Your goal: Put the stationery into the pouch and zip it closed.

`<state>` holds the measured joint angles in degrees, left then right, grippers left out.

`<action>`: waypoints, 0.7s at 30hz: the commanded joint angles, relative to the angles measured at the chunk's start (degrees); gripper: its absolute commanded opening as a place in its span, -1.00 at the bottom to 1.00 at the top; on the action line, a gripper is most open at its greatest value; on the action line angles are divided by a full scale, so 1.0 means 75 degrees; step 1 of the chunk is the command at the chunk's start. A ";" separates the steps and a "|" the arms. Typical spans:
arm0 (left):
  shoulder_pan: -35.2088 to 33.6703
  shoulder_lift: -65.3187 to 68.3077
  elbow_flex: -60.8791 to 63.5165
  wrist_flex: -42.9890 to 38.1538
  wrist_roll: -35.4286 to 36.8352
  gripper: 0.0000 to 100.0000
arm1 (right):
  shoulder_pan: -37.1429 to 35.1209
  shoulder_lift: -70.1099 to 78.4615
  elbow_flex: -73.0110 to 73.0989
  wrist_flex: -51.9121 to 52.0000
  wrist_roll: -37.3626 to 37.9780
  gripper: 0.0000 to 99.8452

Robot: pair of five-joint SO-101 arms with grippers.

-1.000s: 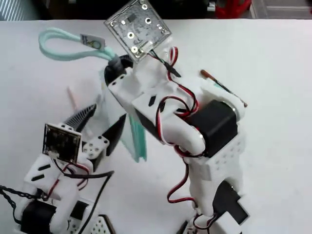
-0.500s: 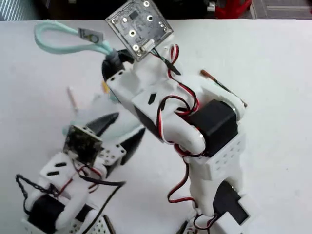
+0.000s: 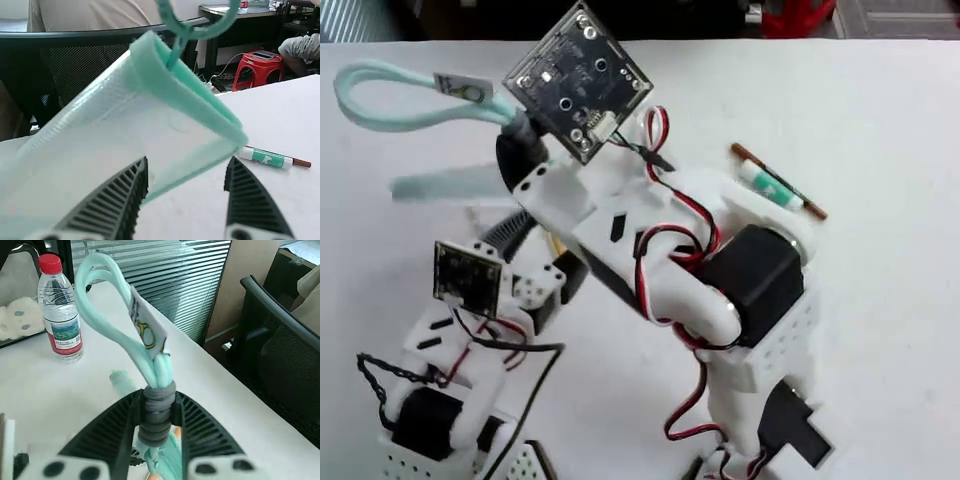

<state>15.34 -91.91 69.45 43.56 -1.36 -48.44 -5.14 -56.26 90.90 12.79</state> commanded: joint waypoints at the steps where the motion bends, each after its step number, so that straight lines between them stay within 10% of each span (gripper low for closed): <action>1: 0.0358 0.0041 -0.0117 -0.0328 0.0105 -0.50 | -0.0041 -0.0217 -0.0258 -0.0217 0.0094 -0.96; 14: 0.1178 0.0053 0.0668 -0.1125 0.0082 -0.55 | -0.0006 -0.0217 -0.0211 0.0862 0.0129 -0.96; 21: 0.0475 0.0029 -0.0387 0.0856 0.0105 -0.55 | 0.0240 -0.0240 0.0258 0.0955 0.0129 -0.96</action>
<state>20.79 -91.56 72.97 43.03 -1.01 -47.30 -5.14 -54.86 97.93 13.14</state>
